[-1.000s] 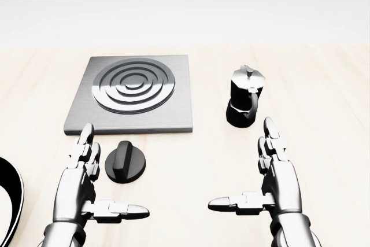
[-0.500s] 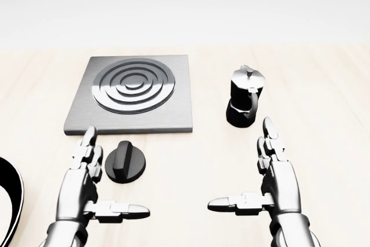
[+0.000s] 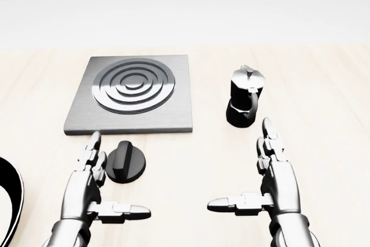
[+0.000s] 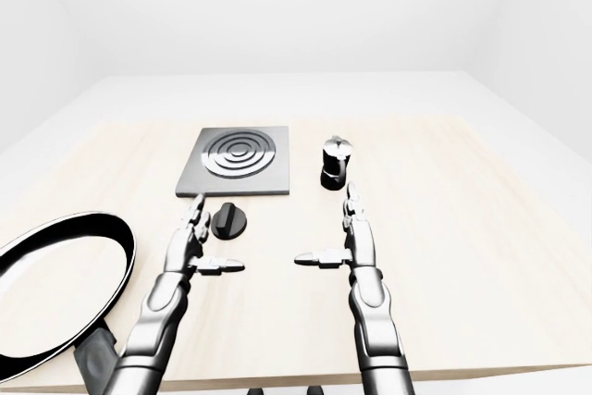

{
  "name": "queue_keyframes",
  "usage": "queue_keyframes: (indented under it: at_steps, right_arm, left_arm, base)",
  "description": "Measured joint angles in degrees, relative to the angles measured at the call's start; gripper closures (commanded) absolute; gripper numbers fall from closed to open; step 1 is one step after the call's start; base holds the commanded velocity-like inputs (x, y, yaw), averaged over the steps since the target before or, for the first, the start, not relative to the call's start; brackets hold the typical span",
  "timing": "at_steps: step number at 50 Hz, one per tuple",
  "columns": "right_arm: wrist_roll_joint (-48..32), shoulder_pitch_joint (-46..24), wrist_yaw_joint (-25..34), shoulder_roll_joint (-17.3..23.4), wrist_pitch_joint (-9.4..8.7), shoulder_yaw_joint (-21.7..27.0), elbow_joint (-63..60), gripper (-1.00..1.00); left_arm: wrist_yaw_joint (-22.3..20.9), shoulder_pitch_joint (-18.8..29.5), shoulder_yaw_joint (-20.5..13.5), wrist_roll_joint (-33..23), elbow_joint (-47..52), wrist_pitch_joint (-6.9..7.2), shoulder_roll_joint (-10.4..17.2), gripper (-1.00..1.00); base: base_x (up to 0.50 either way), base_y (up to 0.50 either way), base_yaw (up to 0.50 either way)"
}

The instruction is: Turn on the stove.

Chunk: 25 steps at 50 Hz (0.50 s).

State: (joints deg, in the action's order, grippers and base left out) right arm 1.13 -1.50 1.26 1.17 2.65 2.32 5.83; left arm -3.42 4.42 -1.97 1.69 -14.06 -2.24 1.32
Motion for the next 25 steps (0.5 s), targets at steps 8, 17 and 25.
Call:
queue_keyframes:
  at_steps: [8,17,25]
  right_arm:
    - [0.0,0.1,0.0,0.0,0.03,0.0,0.0,-1.0]
    - [0.0,0.0,0.1,0.0,0.17,0.0,0.2,-1.0]
    - [-0.1,0.0,0.1,0.0,0.33,0.0,0.5,-1.0]
  left_arm:
    - [0.0,0.3,0.1,-0.1,-1.1,-0.32,0.0,-1.0]
    - [-0.1,0.9,0.1,-0.3,-2.9,-0.77,0.0,-1.0]
    - [-0.2,1.2,0.2,-0.5,-4.1,-0.75,0.1,-1.0]
  base:
    - [0.0,0.0,0.0]
    - [0.0,0.0,0.0]
    - [0.0,0.0,0.0]
